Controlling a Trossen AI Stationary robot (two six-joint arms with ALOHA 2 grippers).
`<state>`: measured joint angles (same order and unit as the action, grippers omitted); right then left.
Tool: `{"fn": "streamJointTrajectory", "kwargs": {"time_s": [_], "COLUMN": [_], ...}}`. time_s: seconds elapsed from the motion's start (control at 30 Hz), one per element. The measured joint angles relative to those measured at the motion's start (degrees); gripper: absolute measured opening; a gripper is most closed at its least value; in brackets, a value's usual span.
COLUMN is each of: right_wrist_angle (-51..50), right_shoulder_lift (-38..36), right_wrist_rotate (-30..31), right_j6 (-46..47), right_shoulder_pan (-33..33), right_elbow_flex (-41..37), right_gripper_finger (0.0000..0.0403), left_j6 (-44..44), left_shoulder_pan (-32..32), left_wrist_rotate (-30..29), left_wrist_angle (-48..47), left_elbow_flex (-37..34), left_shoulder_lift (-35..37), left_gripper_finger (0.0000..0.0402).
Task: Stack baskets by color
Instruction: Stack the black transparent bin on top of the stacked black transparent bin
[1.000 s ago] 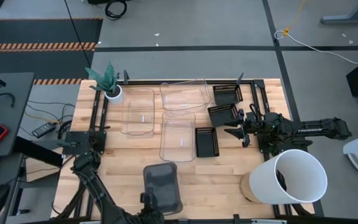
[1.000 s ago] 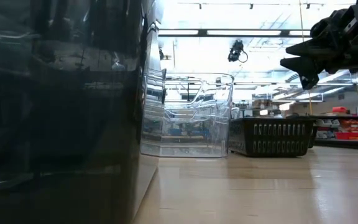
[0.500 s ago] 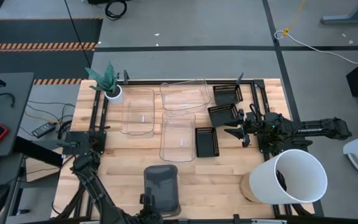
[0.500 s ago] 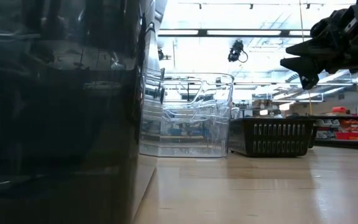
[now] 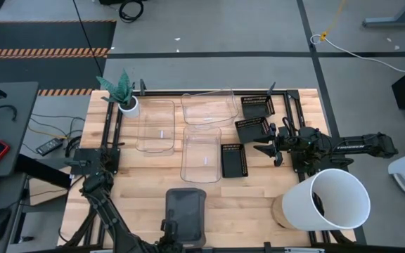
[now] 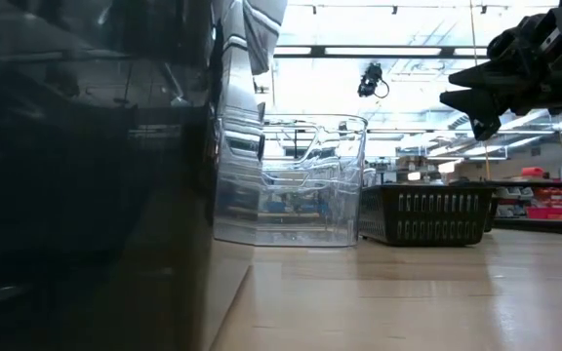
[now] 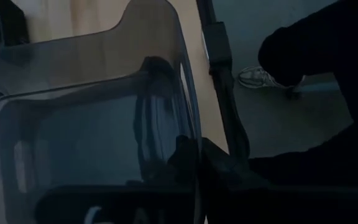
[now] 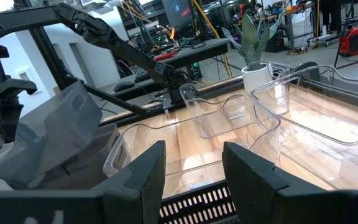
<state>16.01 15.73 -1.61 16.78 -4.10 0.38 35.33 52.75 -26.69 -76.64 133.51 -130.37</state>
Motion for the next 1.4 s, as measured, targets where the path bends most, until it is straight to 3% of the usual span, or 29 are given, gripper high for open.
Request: {"fn": "streamJointTrajectory", "kwargs": {"time_s": [0.93,1.4], "right_wrist_angle": [0.01,0.0], "right_shoulder_lift": [0.0,0.0], "right_wrist_rotate": [0.01,0.02], "right_j6": [0.01,0.01], "right_shoulder_pan": [0.01,0.01], "right_elbow_flex": [-0.02,0.0], "right_gripper_finger": [0.0165,0.0165], "left_j6": [-1.57,-1.23], "left_shoulder_pan": [-1.27,-1.25], "left_wrist_rotate": [4.1,3.89], "left_wrist_angle": [0.11,0.23], "left_elbow_flex": [0.0,0.0], "left_shoulder_lift": [0.0,0.0], "left_gripper_finger": [0.0012,0.0136]}}
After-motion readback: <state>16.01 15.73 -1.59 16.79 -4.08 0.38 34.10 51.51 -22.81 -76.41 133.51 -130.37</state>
